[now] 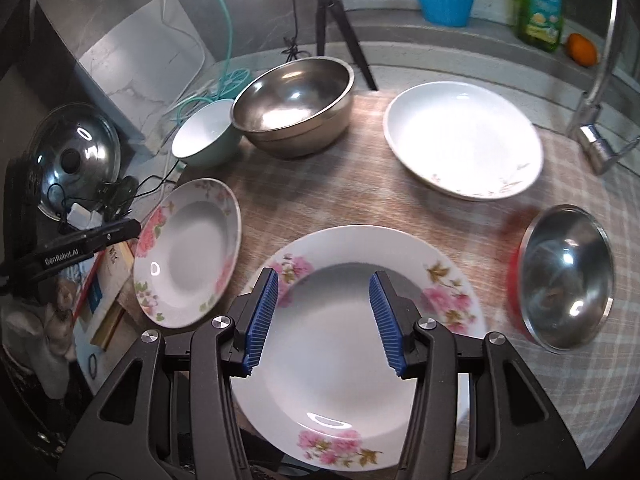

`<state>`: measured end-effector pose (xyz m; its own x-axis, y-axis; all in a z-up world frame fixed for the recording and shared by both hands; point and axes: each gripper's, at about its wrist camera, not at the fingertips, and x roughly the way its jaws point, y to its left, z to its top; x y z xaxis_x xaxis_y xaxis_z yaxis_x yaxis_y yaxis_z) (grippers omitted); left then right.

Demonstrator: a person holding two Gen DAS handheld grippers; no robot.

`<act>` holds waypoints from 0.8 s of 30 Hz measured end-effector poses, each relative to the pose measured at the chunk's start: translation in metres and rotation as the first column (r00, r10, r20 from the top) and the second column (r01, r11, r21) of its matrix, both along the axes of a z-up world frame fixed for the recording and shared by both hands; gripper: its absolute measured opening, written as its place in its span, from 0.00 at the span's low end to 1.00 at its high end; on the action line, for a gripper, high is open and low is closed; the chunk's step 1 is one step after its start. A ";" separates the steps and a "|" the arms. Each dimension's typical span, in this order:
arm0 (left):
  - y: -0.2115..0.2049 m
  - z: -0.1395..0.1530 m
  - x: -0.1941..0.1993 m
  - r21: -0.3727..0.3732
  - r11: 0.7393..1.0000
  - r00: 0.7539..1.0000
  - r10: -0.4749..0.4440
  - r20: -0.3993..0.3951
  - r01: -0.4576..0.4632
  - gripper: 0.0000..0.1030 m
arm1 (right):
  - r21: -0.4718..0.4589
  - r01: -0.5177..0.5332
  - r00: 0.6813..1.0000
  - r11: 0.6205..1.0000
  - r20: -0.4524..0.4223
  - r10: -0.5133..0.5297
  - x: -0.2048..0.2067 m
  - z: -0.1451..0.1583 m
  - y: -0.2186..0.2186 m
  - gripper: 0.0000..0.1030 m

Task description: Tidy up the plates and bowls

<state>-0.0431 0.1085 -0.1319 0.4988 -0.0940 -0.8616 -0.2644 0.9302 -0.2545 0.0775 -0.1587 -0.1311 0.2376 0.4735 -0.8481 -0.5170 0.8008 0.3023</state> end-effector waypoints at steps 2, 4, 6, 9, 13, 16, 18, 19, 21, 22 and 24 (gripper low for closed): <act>0.008 -0.002 -0.007 0.001 1.000 0.999 0.032 -0.003 -0.032 0.24 | 0.019 -0.023 0.999 1.000 -0.029 0.024 0.003 -0.004 0.013 0.47; 0.016 -0.004 -0.014 0.000 0.998 0.998 0.060 -0.008 -0.060 0.24 | 0.030 -0.047 0.998 0.998 -0.040 0.048 0.004 -0.007 0.024 0.42; 0.024 -0.008 -0.020 0.002 0.997 0.996 0.083 -0.014 -0.083 0.24 | 0.049 -0.065 0.996 0.997 -0.065 0.068 0.005 -0.011 0.035 0.39; 0.035 -0.015 -0.025 -0.008 0.994 0.993 0.110 -0.028 -0.111 0.24 | 0.060 -0.087 0.991 0.994 -0.098 0.093 0.008 -0.019 0.051 0.36; 0.045 -0.024 -0.029 -0.036 0.991 0.991 0.128 -0.048 -0.129 0.24 | 0.068 -0.109 0.987 0.992 -0.114 0.116 0.009 -0.024 0.067 0.32; 0.049 -0.028 -0.030 -0.053 0.990 0.991 0.125 -0.057 -0.128 0.24 | 0.065 -0.117 0.982 0.991 -0.140 0.125 0.012 -0.032 0.077 0.28; 0.050 -0.031 -0.030 -0.065 0.990 0.991 0.121 -0.062 -0.125 0.24 | 0.062 -0.118 0.980 0.991 -0.153 0.126 0.015 -0.037 0.082 0.27; 0.051 -0.032 -0.030 -0.075 0.989 0.990 0.122 -0.065 -0.126 0.24 | 0.063 -0.118 0.978 0.991 -0.164 0.127 0.016 -0.040 0.085 0.27; 0.053 -0.035 -0.031 -0.094 0.987 0.990 0.124 -0.070 -0.130 0.24 | 0.065 -0.121 0.975 0.990 -0.179 0.131 0.018 -0.044 0.089 0.26; 0.054 -0.037 -0.031 -0.104 0.986 0.989 0.124 -0.074 -0.132 0.24 | 0.060 -0.125 0.974 0.990 -0.184 0.134 0.019 -0.046 0.093 0.25; 0.054 -0.040 -0.031 -0.118 0.984 0.989 0.124 -0.082 -0.133 0.24 | 0.050 -0.131 0.973 0.990 -0.186 0.138 0.019 -0.049 0.097 0.24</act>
